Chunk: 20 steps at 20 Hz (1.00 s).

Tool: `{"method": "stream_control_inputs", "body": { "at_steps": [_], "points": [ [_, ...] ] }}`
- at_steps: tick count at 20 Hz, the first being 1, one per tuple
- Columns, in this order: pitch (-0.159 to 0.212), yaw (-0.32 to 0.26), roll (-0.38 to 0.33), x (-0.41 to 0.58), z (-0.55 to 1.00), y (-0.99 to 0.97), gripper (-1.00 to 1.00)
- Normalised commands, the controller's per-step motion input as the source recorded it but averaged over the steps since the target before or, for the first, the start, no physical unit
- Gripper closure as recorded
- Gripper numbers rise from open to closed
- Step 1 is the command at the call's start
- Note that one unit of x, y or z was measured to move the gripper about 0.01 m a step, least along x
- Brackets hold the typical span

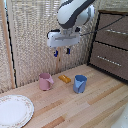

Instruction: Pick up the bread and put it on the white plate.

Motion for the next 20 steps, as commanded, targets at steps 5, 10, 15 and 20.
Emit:
{"method": "stream_control_inputs", "body": {
  "at_steps": [5, 10, 15, 20],
  "points": [
    [0.014, 0.120, 0.033, 0.561, -0.19, -0.53, -1.00],
    [0.045, 0.166, 0.016, 0.433, -0.25, -0.60, -1.00],
    [0.075, 0.157, 0.017, 0.384, -0.25, -0.60, -1.00],
    [0.092, 0.095, 0.013, 0.506, -0.26, -0.52, -1.00]
  ]
}}
